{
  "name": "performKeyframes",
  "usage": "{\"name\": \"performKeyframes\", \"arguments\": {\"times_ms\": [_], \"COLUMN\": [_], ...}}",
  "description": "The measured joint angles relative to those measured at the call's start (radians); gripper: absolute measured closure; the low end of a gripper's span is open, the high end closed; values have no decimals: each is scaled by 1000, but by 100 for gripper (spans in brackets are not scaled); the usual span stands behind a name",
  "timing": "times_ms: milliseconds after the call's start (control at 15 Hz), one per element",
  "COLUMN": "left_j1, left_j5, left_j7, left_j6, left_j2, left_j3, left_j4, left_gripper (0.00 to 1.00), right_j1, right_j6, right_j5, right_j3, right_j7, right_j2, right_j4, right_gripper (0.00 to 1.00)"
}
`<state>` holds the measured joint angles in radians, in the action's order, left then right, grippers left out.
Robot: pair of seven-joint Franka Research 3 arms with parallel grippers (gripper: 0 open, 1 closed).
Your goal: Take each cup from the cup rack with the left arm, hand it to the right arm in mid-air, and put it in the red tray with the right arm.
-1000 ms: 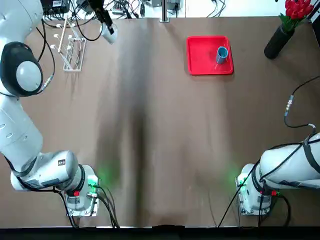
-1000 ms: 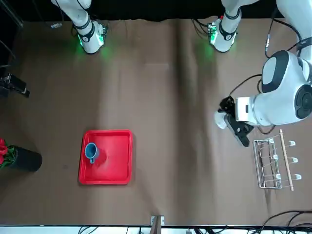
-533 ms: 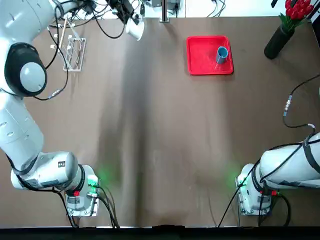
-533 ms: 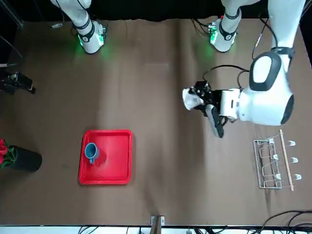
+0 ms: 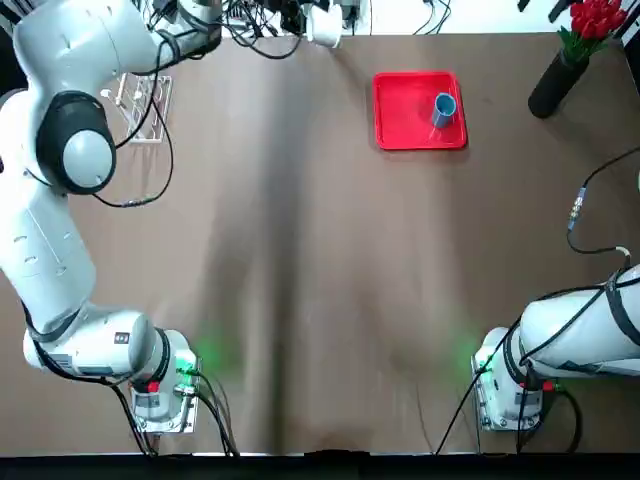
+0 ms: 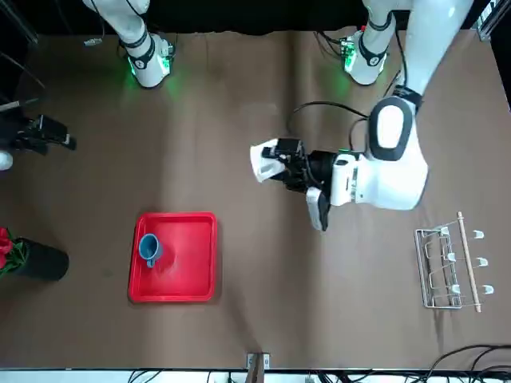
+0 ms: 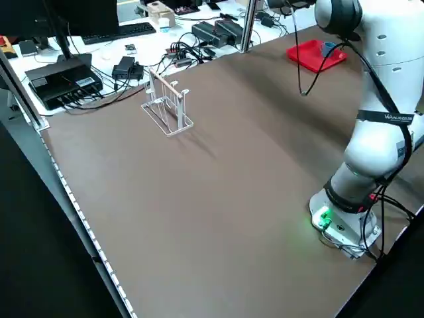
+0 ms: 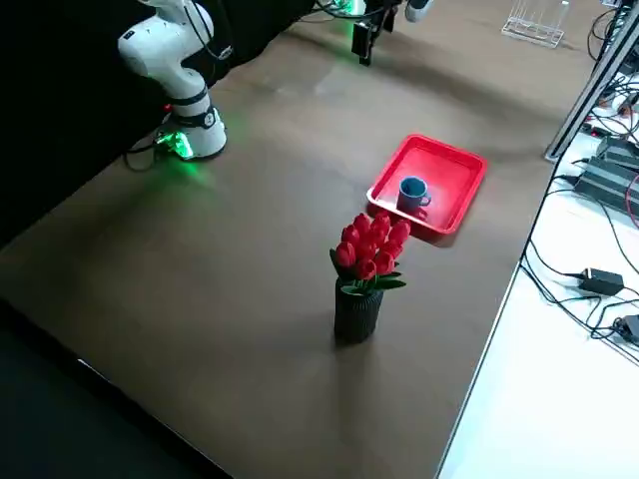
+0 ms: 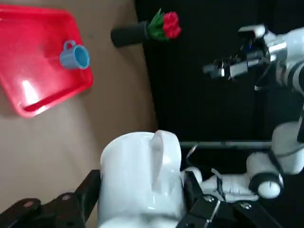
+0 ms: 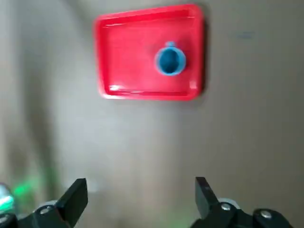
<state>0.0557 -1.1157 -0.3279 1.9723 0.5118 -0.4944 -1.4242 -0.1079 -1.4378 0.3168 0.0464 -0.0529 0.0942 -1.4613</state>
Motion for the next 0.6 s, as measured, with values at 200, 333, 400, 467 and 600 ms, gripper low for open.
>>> {"name": "performKeyframes", "arguments": {"times_ms": [200,333,400,467,600], "left_j1": [68,88,89,84,81], "left_j5": [-46,-54,-58,-67,-70], "left_j7": [2,5,5,6,7], "left_j6": [158,206,210,210,210], "left_j2": [15,23,24,24,24], "left_j3": [-1,-1,0,0,0], "left_j4": [6,10,10,13,15], "left_gripper": [24,24,24,24,24], "right_j1": [10,30,37,50,79], "right_j6": [-1,-4,-6,-14,-62], "right_j5": [179,351,447,602,688], "right_j3": [3,5,6,6,6], "right_j7": [0,1,1,-2,-13], "right_j2": [21,57,82,137,185], "right_j4": [-2,-4,-4,-4,-3], "right_gripper": [0,0,0,0,0]}}
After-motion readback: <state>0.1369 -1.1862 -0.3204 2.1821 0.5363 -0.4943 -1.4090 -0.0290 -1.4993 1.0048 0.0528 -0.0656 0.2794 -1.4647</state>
